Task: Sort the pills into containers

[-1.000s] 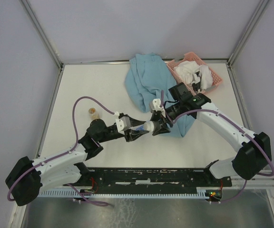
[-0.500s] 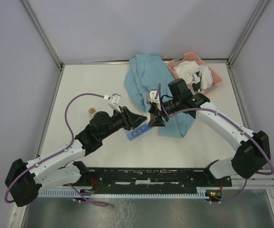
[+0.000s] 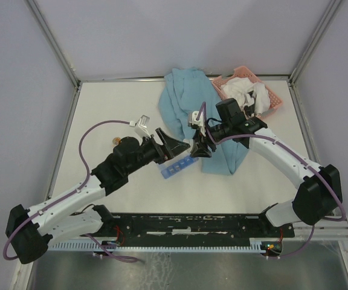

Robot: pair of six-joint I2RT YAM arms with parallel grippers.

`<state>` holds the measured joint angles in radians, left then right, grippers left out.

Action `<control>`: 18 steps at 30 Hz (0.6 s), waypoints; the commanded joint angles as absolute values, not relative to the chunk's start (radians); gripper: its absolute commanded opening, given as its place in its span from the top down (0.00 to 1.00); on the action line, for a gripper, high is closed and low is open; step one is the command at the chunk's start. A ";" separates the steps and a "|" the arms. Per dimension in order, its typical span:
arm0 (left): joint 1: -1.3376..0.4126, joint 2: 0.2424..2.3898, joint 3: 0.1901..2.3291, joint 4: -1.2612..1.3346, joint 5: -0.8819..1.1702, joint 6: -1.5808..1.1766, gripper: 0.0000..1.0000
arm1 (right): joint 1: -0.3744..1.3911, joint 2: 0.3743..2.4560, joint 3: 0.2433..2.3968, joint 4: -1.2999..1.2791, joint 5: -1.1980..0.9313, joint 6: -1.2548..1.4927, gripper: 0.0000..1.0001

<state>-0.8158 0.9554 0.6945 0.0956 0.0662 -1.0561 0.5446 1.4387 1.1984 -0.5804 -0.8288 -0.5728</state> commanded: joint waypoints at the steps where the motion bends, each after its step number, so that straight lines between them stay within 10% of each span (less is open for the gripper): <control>1: -0.819 0.872 0.658 0.159 0.141 -0.892 0.06 | 0.539 1.431 1.215 -0.554 -0.845 -0.561 0.97; 7: -0.820 0.687 0.598 -0.004 0.113 -0.381 0.03 | 0.529 1.421 1.209 -0.584 -0.928 -0.620 0.96; 13: -0.819 0.494 0.281 0.651 0.181 -0.077 0.01 | 0.530 1.415 1.193 -0.621 -1.021 -0.713 0.96; 18: -0.819 0.660 0.332 0.689 0.372 0.182 0.00 | 0.530 1.392 1.159 -0.643 -1.071 -0.815 0.96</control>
<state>-0.8158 0.5514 0.2756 0.4793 0.2134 -0.1329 0.5339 1.4376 1.1851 -0.6220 -0.9741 -0.7078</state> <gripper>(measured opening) 0.995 0.601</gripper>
